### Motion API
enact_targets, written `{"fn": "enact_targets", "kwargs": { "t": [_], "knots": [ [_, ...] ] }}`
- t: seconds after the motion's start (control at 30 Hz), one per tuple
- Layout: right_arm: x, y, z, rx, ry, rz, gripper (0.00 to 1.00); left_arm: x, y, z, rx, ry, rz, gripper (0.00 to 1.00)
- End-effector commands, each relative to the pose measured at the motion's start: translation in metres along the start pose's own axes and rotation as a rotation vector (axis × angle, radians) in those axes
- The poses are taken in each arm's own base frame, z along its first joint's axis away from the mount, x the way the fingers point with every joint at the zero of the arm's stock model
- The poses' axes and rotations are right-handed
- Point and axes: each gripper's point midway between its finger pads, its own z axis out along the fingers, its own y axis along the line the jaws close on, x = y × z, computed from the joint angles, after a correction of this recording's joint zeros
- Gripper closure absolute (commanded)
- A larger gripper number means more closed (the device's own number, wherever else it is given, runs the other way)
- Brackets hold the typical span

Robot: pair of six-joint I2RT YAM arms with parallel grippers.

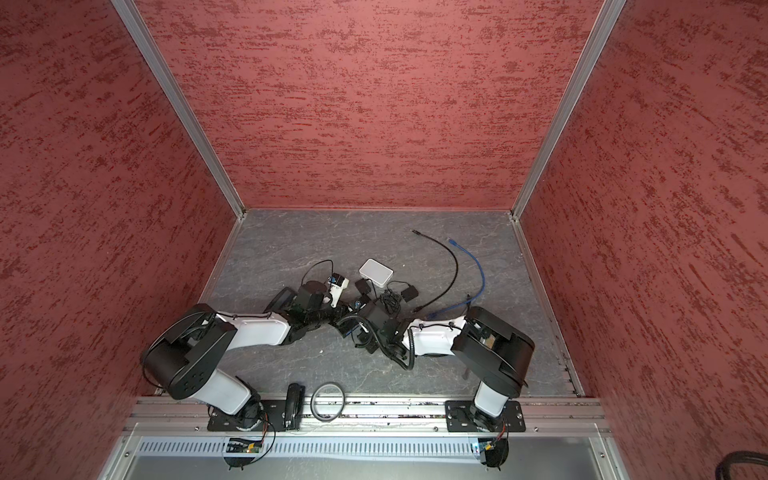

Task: Insert the plug into the switch port

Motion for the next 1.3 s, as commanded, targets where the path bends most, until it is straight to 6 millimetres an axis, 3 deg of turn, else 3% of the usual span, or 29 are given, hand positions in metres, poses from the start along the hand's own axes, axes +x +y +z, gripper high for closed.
{"fn": "enact_targets", "kwargs": {
  "t": [0.0, 0.3, 0.87, 1.27],
  "knots": [
    [-0.025, -0.011, -0.006, 0.078, -0.079, 0.07, 0.95, 0.017, -0.006, 0.003, 0.03, 0.043, -0.013, 0.54],
    [-0.039, -0.003, -0.003, 0.044, -0.105, 0.078, 0.95, 0.022, -0.015, 0.007, 0.051, 0.057, -0.002, 0.54],
    [-0.11, 0.012, -0.019, 0.009, -0.325, -0.067, 0.95, 0.044, -0.052, 0.019, 0.197, 0.123, 0.109, 0.55],
    [-0.156, 0.019, -0.033, -0.008, -0.486, -0.059, 0.96, 0.059, -0.066, 0.023, 0.252, 0.156, 0.109, 0.56]
  ]
}}
